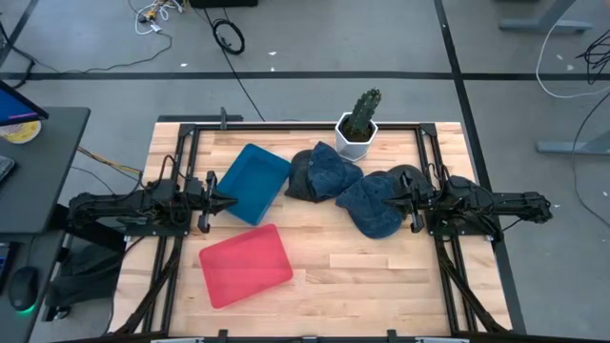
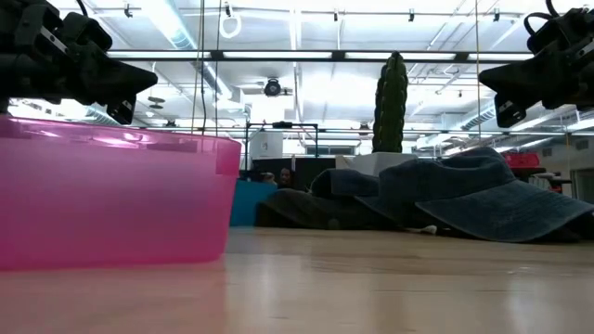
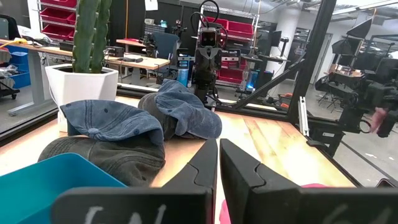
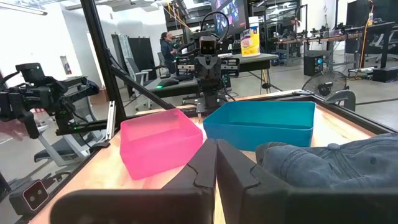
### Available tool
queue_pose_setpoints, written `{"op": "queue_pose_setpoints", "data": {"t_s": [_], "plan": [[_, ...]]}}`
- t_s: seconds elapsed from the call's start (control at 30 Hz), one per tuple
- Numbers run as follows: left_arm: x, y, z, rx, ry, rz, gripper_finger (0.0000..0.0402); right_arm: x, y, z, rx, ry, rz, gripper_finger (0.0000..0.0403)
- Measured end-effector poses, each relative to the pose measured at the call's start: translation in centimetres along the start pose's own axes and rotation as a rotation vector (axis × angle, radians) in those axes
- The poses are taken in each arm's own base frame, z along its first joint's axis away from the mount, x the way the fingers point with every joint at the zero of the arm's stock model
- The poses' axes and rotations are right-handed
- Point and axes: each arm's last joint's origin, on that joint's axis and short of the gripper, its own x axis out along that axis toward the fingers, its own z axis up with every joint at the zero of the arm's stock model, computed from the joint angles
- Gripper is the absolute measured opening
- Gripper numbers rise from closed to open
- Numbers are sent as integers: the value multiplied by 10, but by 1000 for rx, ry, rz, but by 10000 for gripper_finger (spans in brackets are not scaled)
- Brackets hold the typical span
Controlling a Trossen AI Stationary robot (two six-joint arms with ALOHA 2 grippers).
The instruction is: Pick & Place hat
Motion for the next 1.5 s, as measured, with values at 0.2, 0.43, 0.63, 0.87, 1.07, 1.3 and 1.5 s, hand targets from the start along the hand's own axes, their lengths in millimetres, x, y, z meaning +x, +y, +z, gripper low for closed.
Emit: {"op": "queue_pose_setpoints", "data": {"t_s": [0.2, 0.43, 0.63, 0.87, 1.07, 1.3, 1.5], "plan": [[0, 0, 0, 64, 0, 0, 21, 0, 0, 0, 0, -1, 0, 17], [0, 0, 0, 111, -1, 2, 21, 0, 0, 0, 12, -1, 0, 17], [0, 0, 1, 104, -8, 3, 21, 0, 0, 0, 69, -3, -5, 17], [-2, 2, 17, 8, -196, 125, 21, -1, -2, 15, 113, -176, -114, 17], [-10, -2, 50, 60, -345, 180, 20, -6, 1, 53, 8, -277, -205, 17], [-13, -8, 103, 115, -386, 287, 20, -4, 10, 122, -200, -276, -267, 17], [1, -15, 149, 115, -318, 336, 20, -1, 19, 183, -270, -252, -296, 17]]}}
